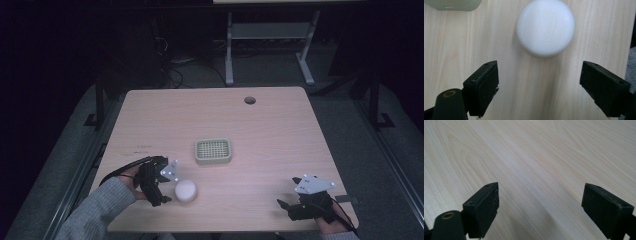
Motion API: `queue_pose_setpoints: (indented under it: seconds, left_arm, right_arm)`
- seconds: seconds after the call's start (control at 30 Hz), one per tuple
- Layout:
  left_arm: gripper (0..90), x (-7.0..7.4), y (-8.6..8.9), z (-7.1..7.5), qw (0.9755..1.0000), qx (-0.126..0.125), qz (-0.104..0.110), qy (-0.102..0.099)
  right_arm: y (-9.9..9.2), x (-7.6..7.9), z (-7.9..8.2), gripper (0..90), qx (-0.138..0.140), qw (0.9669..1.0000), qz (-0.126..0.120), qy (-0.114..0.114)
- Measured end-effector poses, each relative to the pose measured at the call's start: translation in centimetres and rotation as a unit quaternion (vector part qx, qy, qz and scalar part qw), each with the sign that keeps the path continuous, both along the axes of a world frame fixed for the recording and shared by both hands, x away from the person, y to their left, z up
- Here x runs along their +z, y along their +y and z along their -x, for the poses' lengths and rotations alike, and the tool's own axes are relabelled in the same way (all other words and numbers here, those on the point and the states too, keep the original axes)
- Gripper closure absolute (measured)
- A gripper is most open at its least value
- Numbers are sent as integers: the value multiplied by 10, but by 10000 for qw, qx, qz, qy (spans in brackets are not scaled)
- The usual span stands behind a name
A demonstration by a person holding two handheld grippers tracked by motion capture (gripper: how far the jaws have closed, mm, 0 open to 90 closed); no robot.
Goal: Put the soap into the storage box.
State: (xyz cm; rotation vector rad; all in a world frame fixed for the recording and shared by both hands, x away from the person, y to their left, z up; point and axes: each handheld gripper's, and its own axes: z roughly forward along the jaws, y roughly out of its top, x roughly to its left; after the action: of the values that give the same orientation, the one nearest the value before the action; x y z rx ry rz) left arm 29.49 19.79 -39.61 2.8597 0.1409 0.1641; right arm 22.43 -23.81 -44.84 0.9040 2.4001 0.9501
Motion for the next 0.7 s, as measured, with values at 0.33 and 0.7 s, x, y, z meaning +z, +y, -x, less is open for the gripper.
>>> queue_pose_setpoints:
  seconds: [0.33, 0.7]
  left_arm:
    - [153, -2, -9, -2, 9999, -90, -8, 50]
    - [153, 0, -22, -3, 9998, -204, -32, 77]
  right_arm:
    - [0, 1, 0, 139, 20, 10000, 26, -29]
    - [0, 1, 0, 139, 26, 10000, 1, -31]
